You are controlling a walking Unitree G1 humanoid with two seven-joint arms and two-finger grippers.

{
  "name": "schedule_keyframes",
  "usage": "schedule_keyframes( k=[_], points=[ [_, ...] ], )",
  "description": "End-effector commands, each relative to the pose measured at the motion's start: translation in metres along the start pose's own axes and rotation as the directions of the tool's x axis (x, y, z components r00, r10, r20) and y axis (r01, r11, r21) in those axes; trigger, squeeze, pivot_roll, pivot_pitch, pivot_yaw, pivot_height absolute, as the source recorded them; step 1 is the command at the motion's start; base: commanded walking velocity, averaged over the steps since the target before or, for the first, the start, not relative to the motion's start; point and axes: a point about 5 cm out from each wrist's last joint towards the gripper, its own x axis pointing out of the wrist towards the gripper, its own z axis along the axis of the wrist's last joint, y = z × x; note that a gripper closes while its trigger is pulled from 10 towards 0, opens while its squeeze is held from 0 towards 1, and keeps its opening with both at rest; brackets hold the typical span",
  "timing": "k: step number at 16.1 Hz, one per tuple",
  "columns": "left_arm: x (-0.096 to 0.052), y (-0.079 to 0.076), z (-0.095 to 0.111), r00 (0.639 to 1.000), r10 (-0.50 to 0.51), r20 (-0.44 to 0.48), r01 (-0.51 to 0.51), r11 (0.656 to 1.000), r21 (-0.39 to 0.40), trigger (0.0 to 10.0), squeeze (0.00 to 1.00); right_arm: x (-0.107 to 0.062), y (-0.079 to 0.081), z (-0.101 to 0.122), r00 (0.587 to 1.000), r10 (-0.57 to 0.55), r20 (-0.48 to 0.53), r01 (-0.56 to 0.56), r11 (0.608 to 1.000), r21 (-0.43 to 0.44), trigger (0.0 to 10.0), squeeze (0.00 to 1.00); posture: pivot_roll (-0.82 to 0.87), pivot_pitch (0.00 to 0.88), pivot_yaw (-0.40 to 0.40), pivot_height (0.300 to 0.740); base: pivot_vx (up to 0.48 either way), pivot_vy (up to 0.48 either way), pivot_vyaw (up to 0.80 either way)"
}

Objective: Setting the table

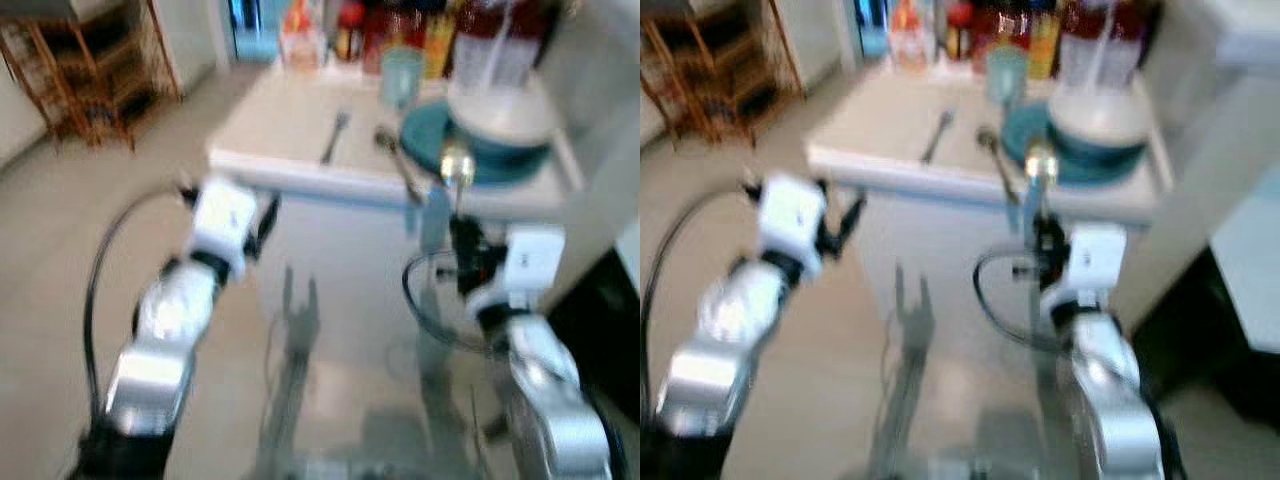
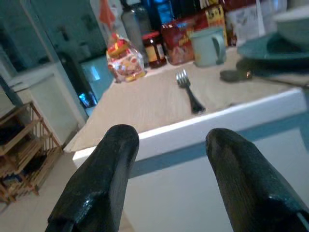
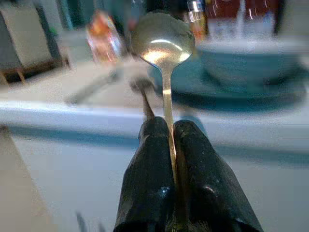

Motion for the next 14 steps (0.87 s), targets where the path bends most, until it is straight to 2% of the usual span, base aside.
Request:
schedule_keyframes(
  k=[1,2,4,5,6,8,9,10,12,13,14],
  points=[
    [0.003,0.005,-0.006,0.999,0.031,-0.035,-0.033,0.998,-0.044,10.0,0.0,0.001,-0.002,0.003,1.0,-0.01,-0.025,0.01,1.0,-0.014,10.0,0.0,0.07,0.061,0.065,0.74,0.0,-0.48,0.0],
    [0.006,0.003,-0.007,0.999,0.037,-0.037,-0.039,0.998,-0.054,10.0,0.0,0.001,-0.005,0.006,1.0,-0.008,-0.018,0.007,1.0,-0.008,10.0,0.0,0.07,0.059,0.074,0.74,0.0,-0.48,0.0],
    [0.009,-0.013,-0.01,0.999,-0.003,-0.042,0.001,0.999,-0.051,10.0,0.0,-0.002,-0.016,0.002,1.0,-0.011,-0.01,0.011,1.0,-0.002,10.0,0.0,0.08,0.043,0.067,0.74,0.0,-0.48,0.0],
    [0.006,-0.01,-0.008,0.999,0.012,-0.032,-0.014,0.998,-0.065,10.0,0.0,-0.004,-0.016,0.001,1.0,-0.02,-0.018,0.02,0.999,-0.026,10.0,0.0,0.06,0.013,0.045,0.74,0.0,-0.48,0.0],
    [0.007,-0.003,-0.012,0.997,0.052,-0.053,-0.056,0.994,-0.092,10.0,0.0,-0.002,-0.016,0.006,1.0,-0.021,-0.001,0.021,1.0,0.009,10.0,0.0,0.06,0.029,0.037,0.74,0.0,-0.48,0.0],
    [0.008,-0.006,-0.019,0.994,0.075,-0.076,-0.081,0.994,-0.071,10.0,0.0,0.003,-0.019,0.01,1.0,0.0,0.025,0.0,1.0,0.011,10.0,0.0,0.1,0.047,0.041,0.74,0.0,-0.476,0.0],
    [0.005,-0.009,-0.018,0.995,0.062,-0.077,-0.067,0.996,-0.065,10.0,0.0,0.002,-0.018,0.011,0.999,0.026,0.032,-0.026,1.0,0.004,10.0,0.0,0.1,0.026,0.023,0.74,0.0,-0.48,0.0],
    [0.001,-0.005,-0.015,0.996,0.065,-0.064,-0.07,0.994,-0.078,10.0,0.0,-0.002,-0.007,0.016,0.992,0.115,0.061,-0.118,0.992,0.039,10.0,0.0,0.09,0.02,-0.014,0.74,0.0,-0.48,0.0],
    [0.0,0.004,-0.018,0.992,0.107,-0.071,-0.112,0.992,-0.064,10.0,0.0,-0.007,0.001,0.018,0.979,0.19,0.072,-0.194,0.979,0.056,10.0,0.0,0.09,0.027,-0.026,0.74,0.0,-0.48,0.0],
    [-0.001,0.006,-0.017,0.988,0.139,-0.062,-0.143,0.988,-0.066,10.0,0.0,-0.01,0.001,0.017,0.968,0.236,0.081,-0.241,0.968,0.067,10.0,0.0,0.09,0.02,-0.06,0.74,0.0,-0.48,0.0],
    [-0.002,0.004,-0.018,0.989,0.137,-0.061,-0.141,0.988,-0.064,10.0,0.0,-0.01,-0.002,0.015,0.972,0.224,0.075,-0.229,0.971,0.066,10.0,0.0,0.07,0.014,-0.057,0.74,0.0,-0.48,0.0]
  ],
)
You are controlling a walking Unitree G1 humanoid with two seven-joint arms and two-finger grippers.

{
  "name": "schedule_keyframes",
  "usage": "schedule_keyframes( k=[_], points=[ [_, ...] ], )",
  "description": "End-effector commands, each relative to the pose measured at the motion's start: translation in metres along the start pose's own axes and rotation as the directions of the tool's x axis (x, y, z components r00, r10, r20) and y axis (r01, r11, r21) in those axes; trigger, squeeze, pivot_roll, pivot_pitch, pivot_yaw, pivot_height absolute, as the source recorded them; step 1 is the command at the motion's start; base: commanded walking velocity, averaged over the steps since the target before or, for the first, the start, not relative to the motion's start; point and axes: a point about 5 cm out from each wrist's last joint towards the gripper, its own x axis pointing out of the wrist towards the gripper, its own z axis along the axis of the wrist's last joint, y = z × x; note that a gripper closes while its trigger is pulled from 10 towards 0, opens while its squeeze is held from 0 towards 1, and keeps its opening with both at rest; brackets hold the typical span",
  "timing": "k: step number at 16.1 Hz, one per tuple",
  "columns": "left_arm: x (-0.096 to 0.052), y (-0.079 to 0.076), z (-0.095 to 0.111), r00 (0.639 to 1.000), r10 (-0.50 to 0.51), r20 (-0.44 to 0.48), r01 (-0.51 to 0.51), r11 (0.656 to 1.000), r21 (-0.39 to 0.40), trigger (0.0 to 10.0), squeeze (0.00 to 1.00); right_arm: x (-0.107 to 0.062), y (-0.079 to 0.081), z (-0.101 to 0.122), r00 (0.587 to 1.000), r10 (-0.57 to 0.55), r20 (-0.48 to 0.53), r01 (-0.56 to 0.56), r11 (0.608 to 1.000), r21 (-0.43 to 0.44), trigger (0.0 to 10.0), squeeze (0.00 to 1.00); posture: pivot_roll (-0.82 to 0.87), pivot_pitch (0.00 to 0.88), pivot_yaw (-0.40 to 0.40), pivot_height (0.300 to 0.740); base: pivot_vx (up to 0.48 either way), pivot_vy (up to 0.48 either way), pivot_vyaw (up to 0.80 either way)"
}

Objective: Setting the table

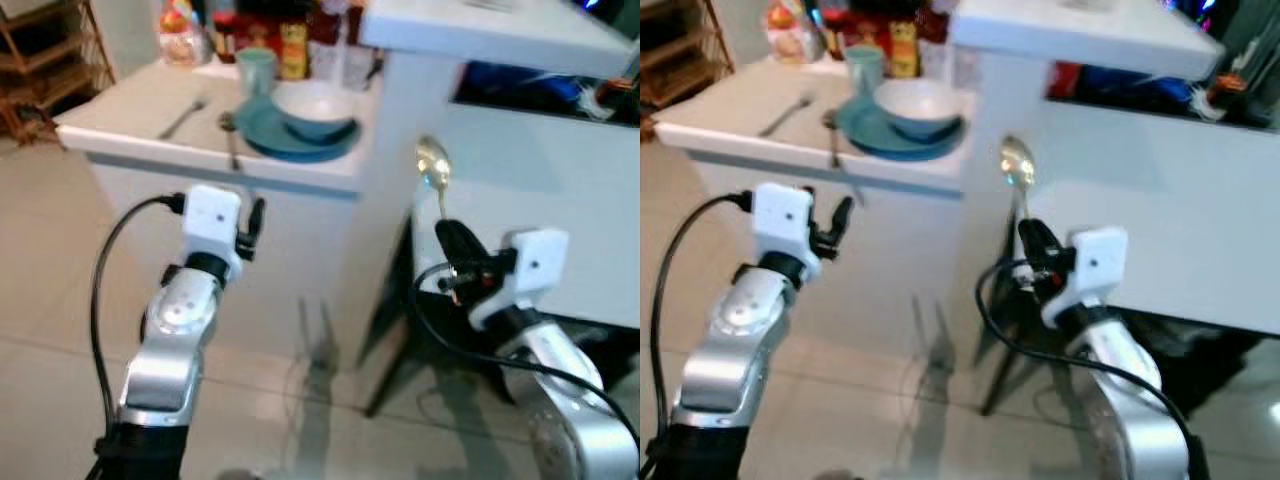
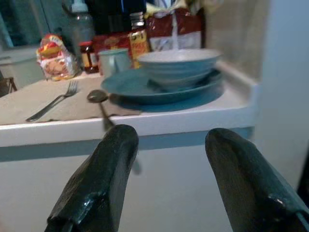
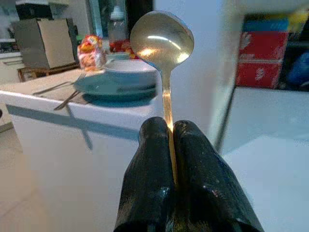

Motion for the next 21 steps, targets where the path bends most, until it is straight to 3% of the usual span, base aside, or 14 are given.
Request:
schedule_keyframes(
  k=[1,4,5,6,8,12,16,21],
  points=[
    [-0.003,0.004,-0.001,1.0,0.018,0.002,-0.018,1.0,0.021,10.0,0.0,0.003,-0.001,0.003,1.0,-0.013,0.01,0.013,1.0,0.002,10.0,0.0,0.04,0.012,-0.045,0.74,0.0,-0.48,0.0],
    [0.005,-0.005,0.006,1.0,-0.023,0.018,0.022,1.0,0.02,10.0,0.0,0.006,-0.018,0.005,0.992,-0.125,-0.032,0.125,0.992,-0.001,10.0,0.0,0.08,0.031,-0.011,0.74,0.0,-0.48,0.0],
    [0.01,-0.013,0.004,0.998,-0.066,0.007,0.066,0.998,0.009,10.0,0.0,0.005,-0.034,-0.009,0.967,-0.224,-0.124,0.215,0.973,-0.082,10.0,0.0,0.05,0.03,0.045,0.74,0.0,-0.48,0.0],
    [0.01,-0.014,0.004,0.997,-0.081,0.004,0.081,0.997,0.006,10.0,0.0,0.004,-0.037,-0.011,0.957,-0.25,-0.145,0.238,0.967,-0.096,10.0,0.0,0.05,0.03,0.051,0.74,0.0,-0.48,0.0],
    [0.013,-0.012,0.004,0.996,-0.088,0.003,0.088,0.996,0.021,10.0,0.0,0.002,-0.04,-0.005,0.952,-0.282,-0.122,0.277,0.959,-0.052,10.0,0.0,0.05,0.03,0.051,0.74,0.0,-0.48,0.0],
    [0.012,-0.005,0.003,0.997,-0.073,0.0,0.073,0.997,0.039,10.0,0.0,0.007,-0.044,-0.009,0.932,-0.331,-0.15,0.323,0.944,-0.072,10.0,0.0,0.06,0.045,0.023,0.74,0.0,-0.48,0.0],
    [0.009,-0.018,0.001,0.992,-0.127,-0.007,0.127,0.991,0.035,10.0,0.0,0.008,-0.057,-0.002,0.917,-0.379,-0.121,0.37,0.924,-0.094,10.0,0.0,0.06,0.044,0.052,0.74,0.0,-0.48,0.0],
    [0.015,-0.018,0.004,0.989,-0.151,-0.002,0.151,0.987,0.046,10.0,0.0,0.004,-0.058,-0.005,0.906,-0.405,-0.119,0.397,0.914,-0.09,10.0,0.0,0.07,0.043,0.075,0.74,0.0,-0.48,0.0]
  ],
)
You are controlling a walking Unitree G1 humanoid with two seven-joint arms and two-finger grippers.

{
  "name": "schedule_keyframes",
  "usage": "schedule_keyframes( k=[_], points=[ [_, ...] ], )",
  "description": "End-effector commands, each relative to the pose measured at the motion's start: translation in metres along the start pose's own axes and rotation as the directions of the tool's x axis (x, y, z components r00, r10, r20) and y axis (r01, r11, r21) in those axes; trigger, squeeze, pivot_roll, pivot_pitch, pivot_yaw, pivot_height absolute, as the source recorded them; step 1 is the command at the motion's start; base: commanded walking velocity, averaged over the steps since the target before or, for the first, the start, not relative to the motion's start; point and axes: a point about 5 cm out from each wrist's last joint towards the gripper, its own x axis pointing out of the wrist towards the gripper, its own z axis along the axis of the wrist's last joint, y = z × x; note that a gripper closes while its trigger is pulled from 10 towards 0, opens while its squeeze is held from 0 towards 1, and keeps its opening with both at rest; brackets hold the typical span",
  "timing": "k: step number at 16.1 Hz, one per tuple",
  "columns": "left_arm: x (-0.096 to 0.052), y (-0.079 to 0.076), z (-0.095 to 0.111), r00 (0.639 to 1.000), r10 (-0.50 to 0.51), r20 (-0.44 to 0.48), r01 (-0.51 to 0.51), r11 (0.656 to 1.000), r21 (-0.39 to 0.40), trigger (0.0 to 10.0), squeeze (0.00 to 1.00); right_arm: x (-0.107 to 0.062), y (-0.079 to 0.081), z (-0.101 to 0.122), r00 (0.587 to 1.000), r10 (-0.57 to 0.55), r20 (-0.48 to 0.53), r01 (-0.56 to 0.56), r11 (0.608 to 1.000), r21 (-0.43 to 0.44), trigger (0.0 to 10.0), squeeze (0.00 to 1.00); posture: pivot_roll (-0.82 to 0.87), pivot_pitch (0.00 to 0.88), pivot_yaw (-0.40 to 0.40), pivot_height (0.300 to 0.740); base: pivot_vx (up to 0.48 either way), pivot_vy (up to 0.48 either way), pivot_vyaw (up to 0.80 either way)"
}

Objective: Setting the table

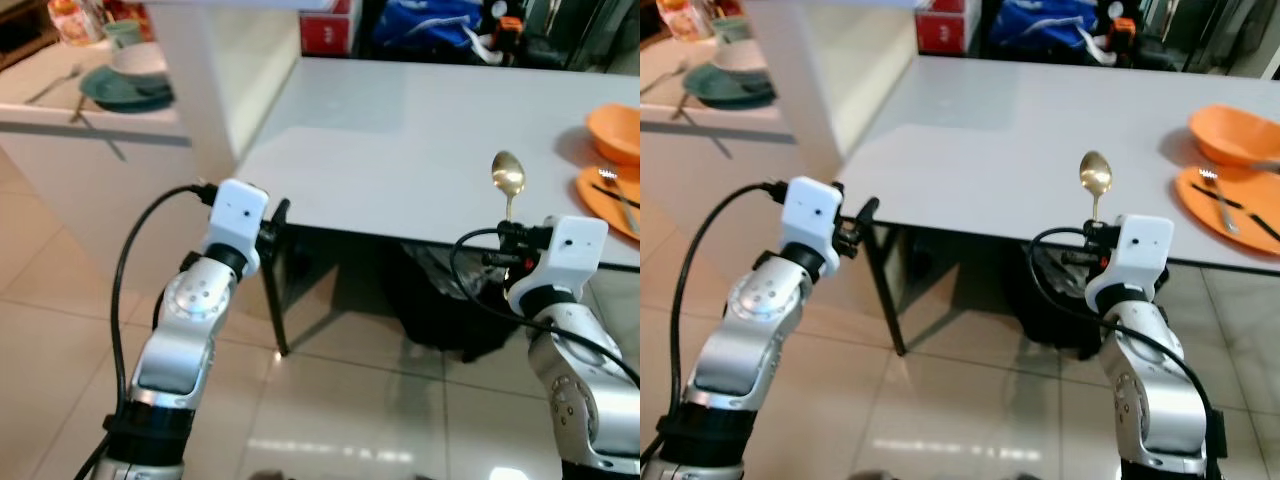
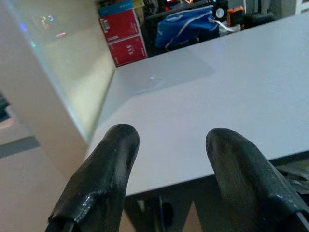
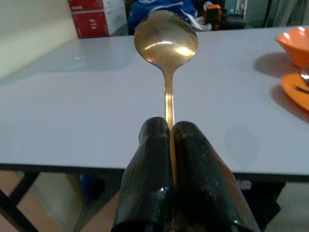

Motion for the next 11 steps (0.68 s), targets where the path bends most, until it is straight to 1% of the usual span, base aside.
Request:
schedule_keyframes(
  k=[1,4,11],
  points=[
    [0.0007,-0.0035,0.0009,1.0,-0.019,0.003,0.019,1.0,0.005,10.0,0.0,-0.0016,-0.0062,0.0016,0.999,-0.039,0.012,0.039,0.999,-0.002,10.0,0.0,0.07,0.041,0.075,0.74,0.0,-0.48,0.0],
    [0.0014,-0.0007,0.0017,1.0,-0.015,0.006,0.015,1.0,0.01,10.0,0.0,0.0007,-0.001,0.0026,0.999,-0.032,0.019,0.032,0.999,0.007,10.0,0.0,0.08,0.043,0.072,0.74,0.0,-0.48,0.0],
    [0.0028,-0.0003,0.0009,1.0,-0.017,0.005,0.017,1.0,0.015,10.0,0.0,0.0032,-0.0026,0.0039,0.999,-0.033,0.022,0.033,0.999,0.008,10.0,0.0,0.08,0.043,0.071,0.74,0.0,-0.48,0.0]
  ],
)
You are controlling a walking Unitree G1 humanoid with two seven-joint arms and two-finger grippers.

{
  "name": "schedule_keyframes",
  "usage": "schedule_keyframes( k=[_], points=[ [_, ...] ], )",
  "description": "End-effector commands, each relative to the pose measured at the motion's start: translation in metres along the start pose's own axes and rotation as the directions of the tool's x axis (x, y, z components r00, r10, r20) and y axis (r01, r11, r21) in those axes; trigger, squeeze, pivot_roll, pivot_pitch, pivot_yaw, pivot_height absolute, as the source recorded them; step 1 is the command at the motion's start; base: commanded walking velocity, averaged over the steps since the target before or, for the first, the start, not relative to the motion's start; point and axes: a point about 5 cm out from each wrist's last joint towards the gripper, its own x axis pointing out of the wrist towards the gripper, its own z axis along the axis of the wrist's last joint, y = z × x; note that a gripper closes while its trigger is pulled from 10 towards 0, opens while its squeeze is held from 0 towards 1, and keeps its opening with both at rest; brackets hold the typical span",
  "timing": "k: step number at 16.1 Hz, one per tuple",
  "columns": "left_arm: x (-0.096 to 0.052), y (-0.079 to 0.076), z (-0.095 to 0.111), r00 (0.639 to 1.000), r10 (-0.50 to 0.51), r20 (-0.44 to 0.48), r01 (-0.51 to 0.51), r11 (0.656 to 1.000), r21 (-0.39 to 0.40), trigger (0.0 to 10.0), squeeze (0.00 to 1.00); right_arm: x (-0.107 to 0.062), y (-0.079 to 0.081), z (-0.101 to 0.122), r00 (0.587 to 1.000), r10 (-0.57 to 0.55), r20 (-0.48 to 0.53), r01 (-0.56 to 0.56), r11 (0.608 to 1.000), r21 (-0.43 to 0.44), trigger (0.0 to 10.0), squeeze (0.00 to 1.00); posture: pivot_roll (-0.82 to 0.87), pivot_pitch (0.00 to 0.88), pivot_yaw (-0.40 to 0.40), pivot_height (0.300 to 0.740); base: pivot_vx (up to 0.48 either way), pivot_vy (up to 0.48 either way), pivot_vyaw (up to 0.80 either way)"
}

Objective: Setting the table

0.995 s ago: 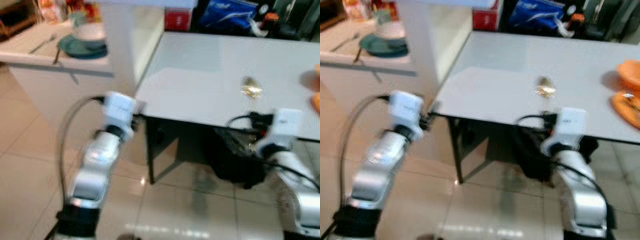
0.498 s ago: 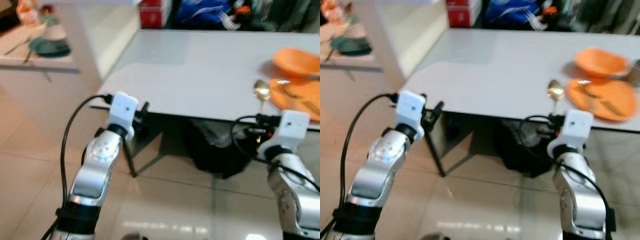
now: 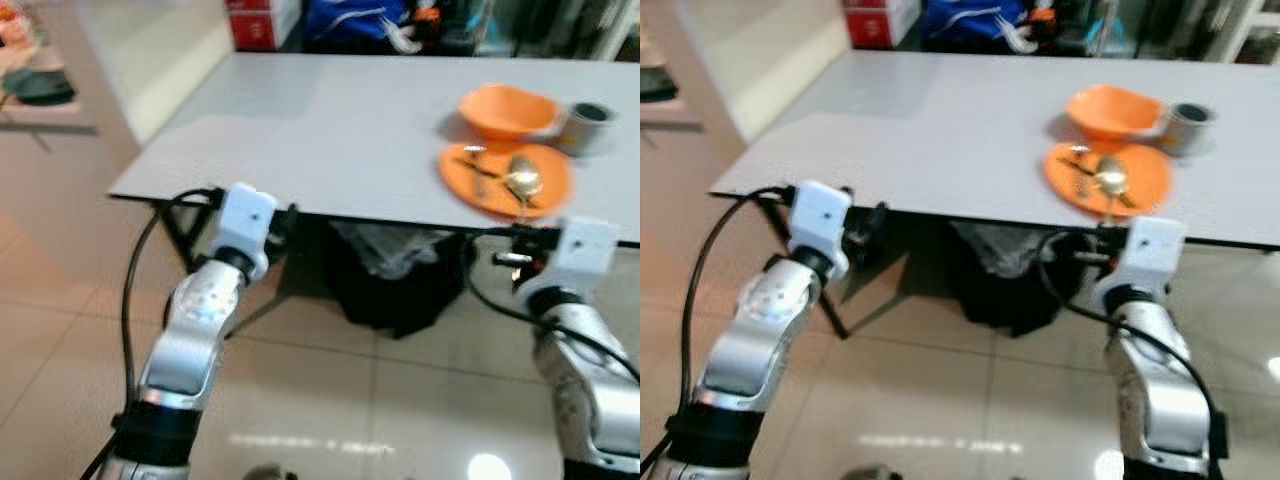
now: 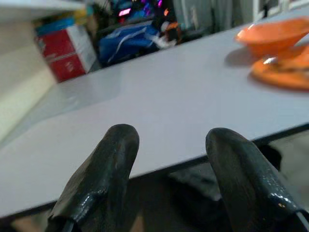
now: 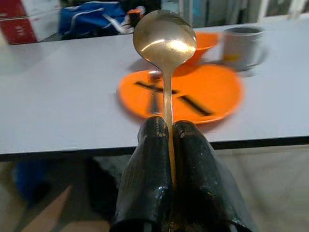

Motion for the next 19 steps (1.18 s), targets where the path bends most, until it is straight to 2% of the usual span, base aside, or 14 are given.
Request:
schedule_keyframes(
  k=[1,7,8,10,12,19],
  points=[
    [-0.002,0.009,-0.002,1.0,0.02,-0.006,-0.02,1.0,0.013,10.0,0.0,0.002,0.007,0.005,0.999,0.027,0.022,-0.027,1.0,0.002,10.0,0.0,0.07,0.042,0.071,0.74,0.0,-0.48,0.0],
    [-0.002,0.012,-0.003,0.999,0.053,-0.012,-0.053,0.999,0.004,10.0,0.0,0.006,0.01,0.006,0.999,0.045,0.025,-0.045,0.999,-0.001,10.0,0.0,0.08,0.039,0.06,0.74,0.0,-0.464,0.0],
    [-0.001,0.015,-0.004,0.997,0.079,-0.025,-0.08,0.996,-0.039,10.0,0.0,0.006,0.011,0.006,0.999,0.047,0.024,-0.047,0.999,-0.003,10.0,0.0,0.08,0.039,0.06,0.74,0.0,0.0,0.0],
    [0.0,0.016,-0.001,0.997,0.072,-0.007,-0.072,0.997,-0.01,10.0,0.0,0.006,0.012,0.007,0.998,0.058,0.03,-0.058,0.998,0.006,10.0,0.0,0.08,0.037,0.057,0.74,0.0,0.0,0.0],
    [0.001,0.015,0.004,0.999,0.044,0.014,-0.044,0.999,-0.033,10.0,0.0,0.008,0.015,0.006,0.997,0.074,0.022,-0.074,0.997,0.0,10.0,0.0,0.08,0.033,0.056,0.74,0.0,0.0,0.0],
    [0.003,0.015,0.006,0.999,0.024,0.025,-0.023,0.999,-0.037,10.0,0.0,0.014,0.021,0.007,0.994,0.103,0.023,-0.103,0.995,0.003,10.0,0.0,0.08,0.021,0.051,0.74,0.363,0.0,0.0]
  ],
)
